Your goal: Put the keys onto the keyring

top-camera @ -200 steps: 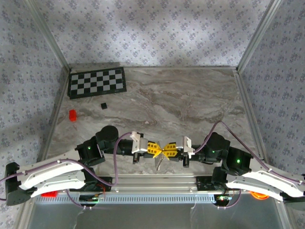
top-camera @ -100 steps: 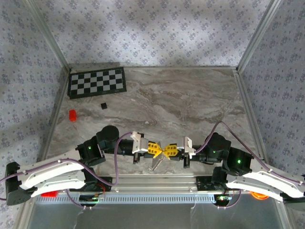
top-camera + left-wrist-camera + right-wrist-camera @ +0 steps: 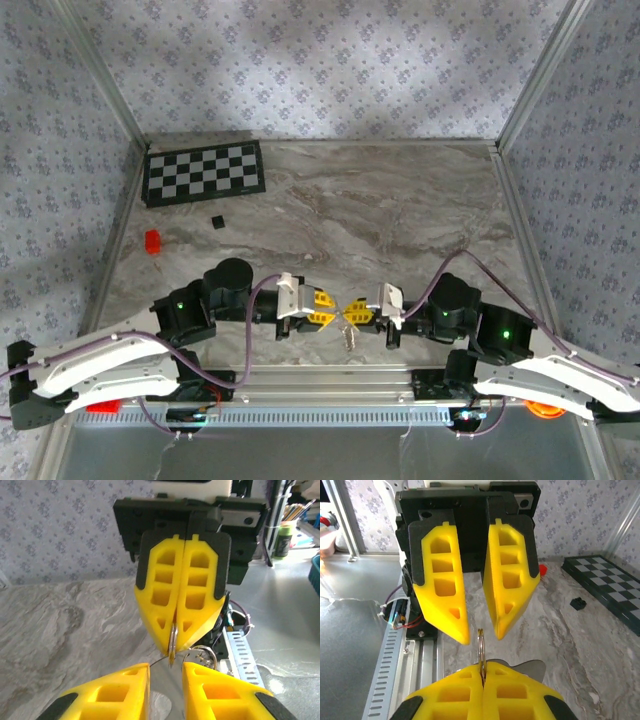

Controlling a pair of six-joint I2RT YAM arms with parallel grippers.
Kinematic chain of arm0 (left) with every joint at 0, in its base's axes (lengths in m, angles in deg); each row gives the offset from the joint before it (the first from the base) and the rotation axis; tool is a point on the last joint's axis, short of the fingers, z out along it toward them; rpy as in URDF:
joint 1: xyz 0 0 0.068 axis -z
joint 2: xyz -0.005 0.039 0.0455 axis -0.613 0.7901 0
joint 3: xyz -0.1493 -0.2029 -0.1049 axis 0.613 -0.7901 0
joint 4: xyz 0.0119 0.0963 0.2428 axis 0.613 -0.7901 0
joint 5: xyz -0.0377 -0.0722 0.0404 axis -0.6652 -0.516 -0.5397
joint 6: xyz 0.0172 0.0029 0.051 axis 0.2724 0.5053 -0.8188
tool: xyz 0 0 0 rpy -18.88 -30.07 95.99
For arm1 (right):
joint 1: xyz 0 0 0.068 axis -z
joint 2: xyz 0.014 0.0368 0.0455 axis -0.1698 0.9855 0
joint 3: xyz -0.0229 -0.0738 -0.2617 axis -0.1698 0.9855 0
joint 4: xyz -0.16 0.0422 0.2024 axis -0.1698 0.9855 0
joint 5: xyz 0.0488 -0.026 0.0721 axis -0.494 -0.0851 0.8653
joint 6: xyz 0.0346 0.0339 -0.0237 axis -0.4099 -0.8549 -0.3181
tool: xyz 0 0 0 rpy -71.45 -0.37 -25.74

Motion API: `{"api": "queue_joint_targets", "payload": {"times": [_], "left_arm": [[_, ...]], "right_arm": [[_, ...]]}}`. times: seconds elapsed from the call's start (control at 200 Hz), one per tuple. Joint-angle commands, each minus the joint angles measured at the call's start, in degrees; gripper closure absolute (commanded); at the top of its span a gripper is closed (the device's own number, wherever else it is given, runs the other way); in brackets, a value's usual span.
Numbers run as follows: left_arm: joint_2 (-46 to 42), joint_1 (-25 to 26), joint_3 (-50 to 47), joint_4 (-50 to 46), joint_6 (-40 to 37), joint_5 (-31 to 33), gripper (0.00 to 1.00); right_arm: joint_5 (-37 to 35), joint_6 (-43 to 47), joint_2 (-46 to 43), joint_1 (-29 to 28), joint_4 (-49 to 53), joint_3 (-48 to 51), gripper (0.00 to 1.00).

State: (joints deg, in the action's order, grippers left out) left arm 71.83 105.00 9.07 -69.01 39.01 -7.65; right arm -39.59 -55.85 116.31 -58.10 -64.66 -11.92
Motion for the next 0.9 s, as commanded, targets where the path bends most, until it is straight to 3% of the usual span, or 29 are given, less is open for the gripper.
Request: {"api": "queue_joint_targets", "payload": {"times": [0.0, 0.895], "left_arm": [[0.1, 0.2, 3.3, -5.9, -1.6, 2.0, 0.77], [2.9, 0.7, 1.8, -4.8, -1.7, 3.1, 0.73]], "right_arm": [[-3.4, 1.8, 1.7, -1.0, 3.1, -2.8, 1.00], [-4.7, 2.1, 3.1, -2.1, 2.3, -2.7, 1.00]]}}
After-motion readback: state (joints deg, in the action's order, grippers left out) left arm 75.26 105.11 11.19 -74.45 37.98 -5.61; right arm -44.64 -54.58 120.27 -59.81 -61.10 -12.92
